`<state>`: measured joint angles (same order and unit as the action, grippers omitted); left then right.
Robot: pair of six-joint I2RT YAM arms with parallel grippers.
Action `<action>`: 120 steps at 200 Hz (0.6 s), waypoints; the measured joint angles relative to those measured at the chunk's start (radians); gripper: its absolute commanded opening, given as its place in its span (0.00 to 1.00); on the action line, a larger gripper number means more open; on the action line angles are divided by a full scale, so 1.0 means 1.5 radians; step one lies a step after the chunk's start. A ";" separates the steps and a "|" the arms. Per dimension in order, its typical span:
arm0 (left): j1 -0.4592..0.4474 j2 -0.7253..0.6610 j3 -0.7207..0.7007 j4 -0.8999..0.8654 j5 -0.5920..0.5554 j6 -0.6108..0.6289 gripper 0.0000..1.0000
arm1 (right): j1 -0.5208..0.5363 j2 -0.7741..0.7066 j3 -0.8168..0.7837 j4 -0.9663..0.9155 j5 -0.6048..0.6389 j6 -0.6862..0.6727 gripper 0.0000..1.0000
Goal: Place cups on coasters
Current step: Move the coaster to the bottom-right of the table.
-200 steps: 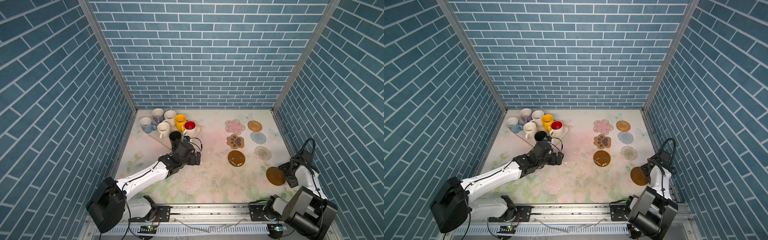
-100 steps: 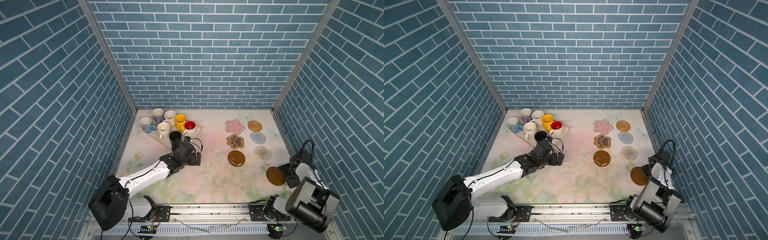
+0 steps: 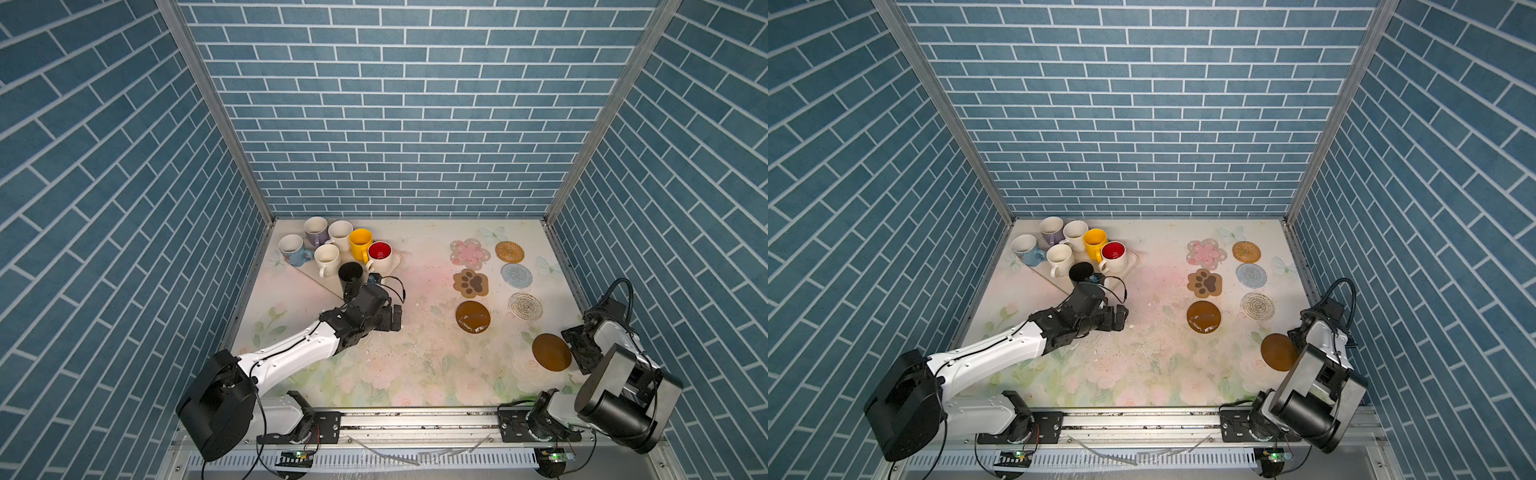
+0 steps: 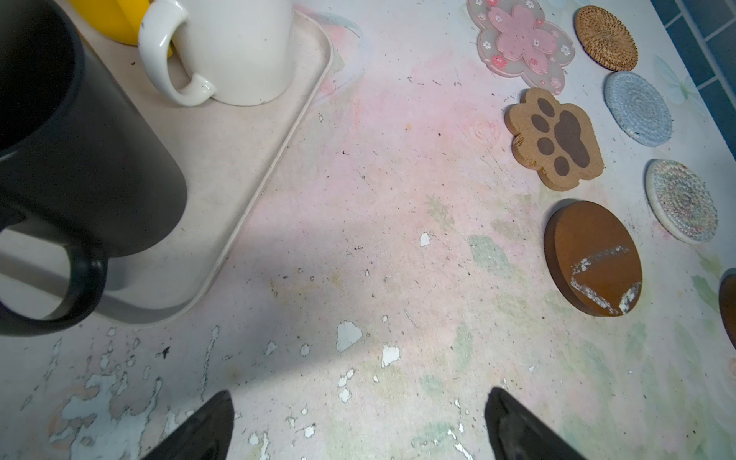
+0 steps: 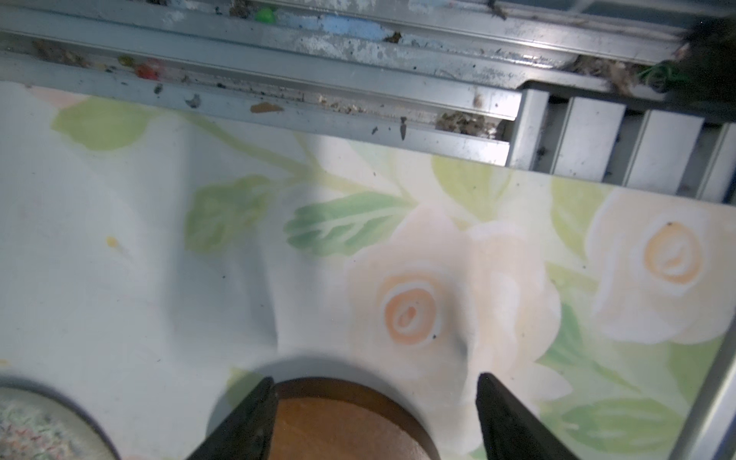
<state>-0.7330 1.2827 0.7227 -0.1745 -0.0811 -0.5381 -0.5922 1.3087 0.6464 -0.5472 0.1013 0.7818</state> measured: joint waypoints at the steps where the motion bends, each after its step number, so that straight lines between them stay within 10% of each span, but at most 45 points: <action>1: 0.000 0.000 0.000 0.000 0.000 0.000 0.99 | 0.000 0.001 0.000 0.001 0.000 0.000 0.79; 120: 0.000 -0.023 -0.015 -0.004 -0.002 -0.006 0.99 | 0.023 0.030 0.001 0.036 -0.042 0.005 0.78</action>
<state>-0.7330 1.2488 0.7006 -0.1799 -0.0841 -0.5465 -0.5575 1.3537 0.6479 -0.4927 0.0383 0.7895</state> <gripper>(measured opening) 0.994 0.776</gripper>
